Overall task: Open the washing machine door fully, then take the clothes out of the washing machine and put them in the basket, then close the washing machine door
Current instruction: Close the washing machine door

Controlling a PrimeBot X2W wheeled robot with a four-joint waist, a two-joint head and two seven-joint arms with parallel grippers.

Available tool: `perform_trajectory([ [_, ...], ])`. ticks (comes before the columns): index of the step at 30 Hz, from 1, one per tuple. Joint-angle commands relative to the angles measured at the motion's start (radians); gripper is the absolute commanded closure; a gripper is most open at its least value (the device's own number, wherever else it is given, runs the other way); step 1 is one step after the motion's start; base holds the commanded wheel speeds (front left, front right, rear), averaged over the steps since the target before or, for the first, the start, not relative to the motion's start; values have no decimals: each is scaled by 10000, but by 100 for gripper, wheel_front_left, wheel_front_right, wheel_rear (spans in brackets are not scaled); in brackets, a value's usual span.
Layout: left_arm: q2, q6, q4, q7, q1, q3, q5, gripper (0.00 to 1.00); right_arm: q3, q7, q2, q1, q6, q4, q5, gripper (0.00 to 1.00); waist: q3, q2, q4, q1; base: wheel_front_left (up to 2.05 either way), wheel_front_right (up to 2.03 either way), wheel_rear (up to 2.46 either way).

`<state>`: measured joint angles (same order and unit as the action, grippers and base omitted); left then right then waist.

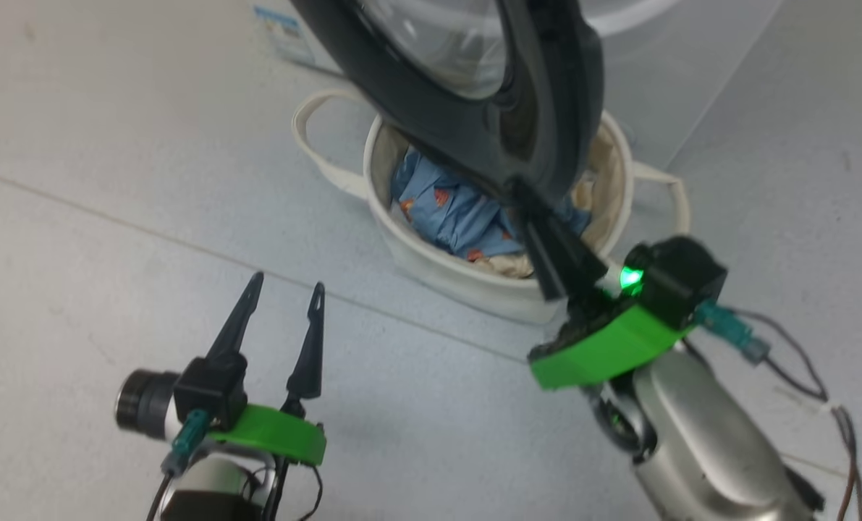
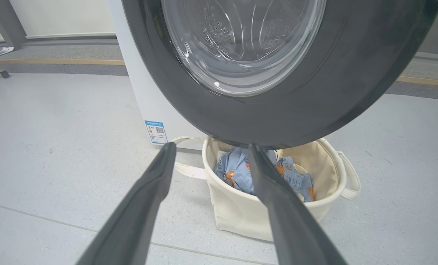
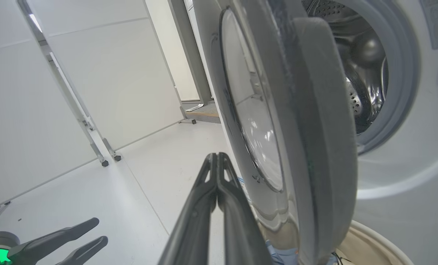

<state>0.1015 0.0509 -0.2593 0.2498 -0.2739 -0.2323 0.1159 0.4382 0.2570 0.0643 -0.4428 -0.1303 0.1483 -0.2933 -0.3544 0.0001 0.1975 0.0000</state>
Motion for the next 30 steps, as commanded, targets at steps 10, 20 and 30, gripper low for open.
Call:
perform_trajectory([
  [10, -279, -155, 390, 120, -886, 339, -220, 0, -999, 48, -141, -1518, -4, 169, 243, 100, -1288, -1, 545, 0, 0, 0, 0],
  [20, -437, -194, 487, 120, -1189, 197, -264, 0, -2217, 48, -141, -2419, -4, -70, 296, 100, -2015, -1, 636, 0, 0, 0, 0],
  [30, -495, -92, 633, 120, -1450, -57, -238, 0, -3254, 48, -141, -3791, -4, -136, 534, 100, -2712, -1, 696, 0, 0, 0, 0],
])
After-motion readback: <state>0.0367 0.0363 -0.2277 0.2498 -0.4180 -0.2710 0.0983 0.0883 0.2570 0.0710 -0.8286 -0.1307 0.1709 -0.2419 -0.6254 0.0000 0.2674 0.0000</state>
